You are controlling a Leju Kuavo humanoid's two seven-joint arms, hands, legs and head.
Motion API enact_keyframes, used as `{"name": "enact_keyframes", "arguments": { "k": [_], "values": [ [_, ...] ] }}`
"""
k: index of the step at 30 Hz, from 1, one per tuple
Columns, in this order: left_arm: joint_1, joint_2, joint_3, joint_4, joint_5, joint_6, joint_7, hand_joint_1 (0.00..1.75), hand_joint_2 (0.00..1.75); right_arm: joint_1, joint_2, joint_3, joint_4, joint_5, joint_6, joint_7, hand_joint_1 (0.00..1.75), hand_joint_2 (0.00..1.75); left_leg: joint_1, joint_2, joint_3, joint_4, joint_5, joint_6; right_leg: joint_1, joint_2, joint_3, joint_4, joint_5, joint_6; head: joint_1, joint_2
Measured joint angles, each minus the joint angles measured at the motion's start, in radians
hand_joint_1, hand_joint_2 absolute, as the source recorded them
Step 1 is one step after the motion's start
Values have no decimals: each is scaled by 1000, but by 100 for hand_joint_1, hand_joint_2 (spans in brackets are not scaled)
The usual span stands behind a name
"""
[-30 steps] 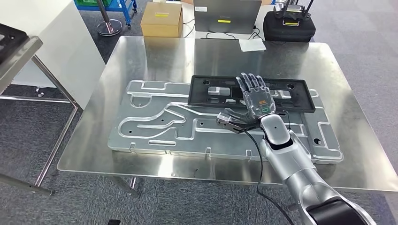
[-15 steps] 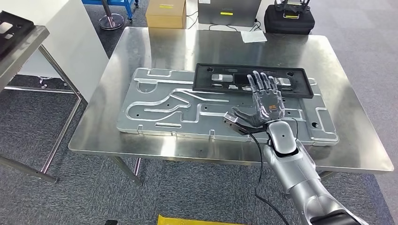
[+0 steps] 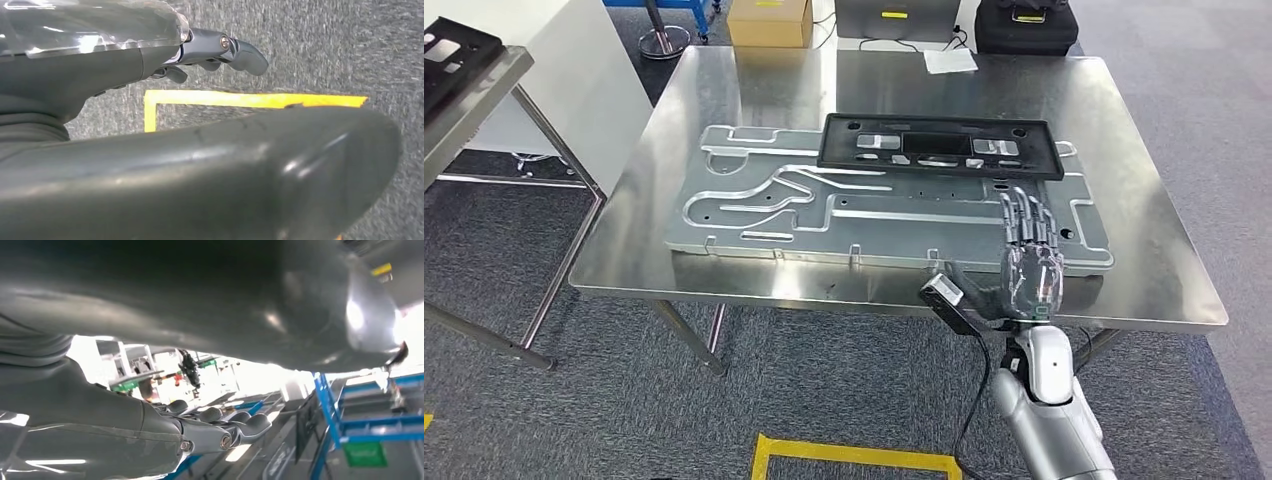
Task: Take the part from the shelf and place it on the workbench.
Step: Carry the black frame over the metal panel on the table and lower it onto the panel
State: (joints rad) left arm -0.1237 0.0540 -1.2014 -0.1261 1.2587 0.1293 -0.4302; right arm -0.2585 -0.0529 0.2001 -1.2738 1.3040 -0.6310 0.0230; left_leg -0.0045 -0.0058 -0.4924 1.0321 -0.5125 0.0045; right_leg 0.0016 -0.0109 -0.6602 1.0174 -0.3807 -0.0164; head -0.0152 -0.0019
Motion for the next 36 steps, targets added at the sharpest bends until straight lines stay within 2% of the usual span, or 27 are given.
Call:
{"name": "enact_keyframes", "arguments": {
  "k": [2,4,5,6,8,9,10,11,12,13,15,16,18,19,20,21,23,24,25,27,28,29,31,32,34,35,36],
  "values": [
    [3,0,1,0,18,0,-8,0,0,64,13,-30,-60,-78,-9,-31,0,0,-7,0,28,-55,-4,6,-4,-3,1,-6,16,12,-1,0],
    [10,-3,3,0,39,0,-14,0,0,147,26,-66,-119,-158,-17,-72,0,0,-3,2,21,-67,19,15,-6,-2,-1,-5,12,25,-2,0],
    [13,-5,5,0,48,0,-16,0,0,191,31,-87,-145,-190,-22,-96,0,0,1,4,15,-74,32,22,-6,2,-8,13,-17,31,0,0],
    [16,-7,7,0,56,0,-17,0,0,230,36,-110,-167,-216,-25,-120,0,0,5,6,5,-78,45,27,-8,6,-20,51,-63,36,1,0],
    [20,-8,11,0,69,2,-19,0,0,292,46,-158,-198,-263,-27,-160,0,0,5,9,-24,-75,67,32,-14,10,-50,174,-165,47,3,0],
    [22,-9,14,0,77,3,-19,0,0,317,53,-180,-211,-292,-23,-178,0,0,6,11,-41,-72,77,31,-17,11,-60,234,-190,52,3,0],
    [23,-10,17,0,88,4,-20,0,0,344,64,-203,-222,-335,-12,-203,0,0,7,13,-58,-69,87,28,-20,10,-59,271,-190,57,3,0],
    [24,-12,21,0,99,6,-21,0,0,374,78,-229,-233,-388,5,-237,0,0,9,14,-75,-64,95,25,-24,10,-42,279,-169,62,3,0],
    [26,-14,24,0,112,8,-23,0,0,405,97,-262,-243,-452,32,-284,0,0,12,14,-92,-57,103,20,-28,10,-7,252,-139,66,3,0],
    [29,-16,28,0,125,10,-25,0,0,434,123,-305,-251,-517,72,-343,0,0,15,14,-108,-47,109,14,-33,9,46,192,-121,71,4,0],
    [36,-19,35,0,150,15,-31,0,0,470,183,-413,-258,-614,177,-462,0,0,16,14,-133,-27,119,0,-33,9,149,50,-133,69,4,0],
    [38,-19,39,0,161,18,-33,0,0,480,214,-475,-257,-641,234,-514,0,0,15,15,-139,-21,124,-7,-31,9,177,4,-149,62,5,0],
    [41,-20,45,0,175,20,-36,0,0,494,266,-595,-248,-664,315,-578,0,0,16,15,-143,-20,137,-21,-25,8,180,-14,-154,42,5,0],
    [43,-20,46,1,179,20,-36,0,0,499,288,-647,-243,-671,340,-593,0,0,18,15,-148,-16,133,-28,-25,5,172,-14,-146,32,5,0],
    [45,-20,48,1,184,21,-37,0,0,502,305,-690,-238,-680,362,-597,0,0,21,15,-155,-1,110,-33,-25,3,162,-14,-136,20,4,0],
    [47,-21,49,1,189,21,-37,0,0,503,318,-726,-231,-690,392,-595,0,0,23,14,-166,32,68,-38,-25,1,150,-15,-124,10,3,0],
    [49,-21,50,1,202,27,-31,0,0,495,339,-804,-198,-689,487,-592,0,0,25,14,-192,149,-43,-42,-21,1,120,-14,-99,0,1,0],
    [49,-22,50,1,209,32,-25,0,0,485,347,-850,-165,-659,531,-596,0,0,25,14,-200,211,-77,-43,-19,-1,104,-13,-88,-1,0,0],
    [49,-22,50,1,214,36,-19,0,0,472,352,-905,-118,-607,560,-600,0,0,25,14,-199,256,-80,-43,-16,-3,88,-13,-76,-2,0,0],
    [49,-21,50,1,221,41,-12,0,0,437,353,-1017,7,-466,551,-596,0,0,24,15,-161,265,-15,-38,-11,-13,57,-11,-56,0,0,0],
    [49,-20,49,1,223,42,-10,0,0,419,349,-1074,87,-396,519,-580,0,0,22,20,-118,222,18,-32,-9,-19,45,-10,-46,2,0,0],
    [48,-19,49,1,226,43,-9,0,0,401,343,-1126,170,-334,477,-553,0,0,18,33,-59,151,25,-25,-7,-26,36,-9,-38,5,0,0],
    [41,-17,46,1,228,46,-7,0,0,366,325,-1220,345,-232,386,-463,0,0,9,56,48,-6,-15,-11,-5,-43,29,-5,-23,16,1,0],
    [39,-17,44,1,228,49,-6,0,0,351,315,-1255,424,-197,352,-410,0,0,5,60,74,-54,-35,-5,-5,-52,28,-5,-16,22,1,0],
    [38,-18,41,1,229,55,-4,0,0,320,296,-1309,569,-149,312,-298,0,0,4,51,75,-81,-31,8,-10,-62,28,-6,-5,35,2,0],
    [39,-19,39,1,230,58,-2,0,0,305,289,-1330,633,-133,305,-244,0,0,5,46,70,-84,-20,15,-12,-54,23,4,-16,41,2,0],
    [40,-20,37,1,231,61,0,0,0,293,282,-1349,691,-120,305,-189,0,0,7,42,63,-87,-9,22,-14,-39,13,33,-41,46,2,0]
  ]
}}
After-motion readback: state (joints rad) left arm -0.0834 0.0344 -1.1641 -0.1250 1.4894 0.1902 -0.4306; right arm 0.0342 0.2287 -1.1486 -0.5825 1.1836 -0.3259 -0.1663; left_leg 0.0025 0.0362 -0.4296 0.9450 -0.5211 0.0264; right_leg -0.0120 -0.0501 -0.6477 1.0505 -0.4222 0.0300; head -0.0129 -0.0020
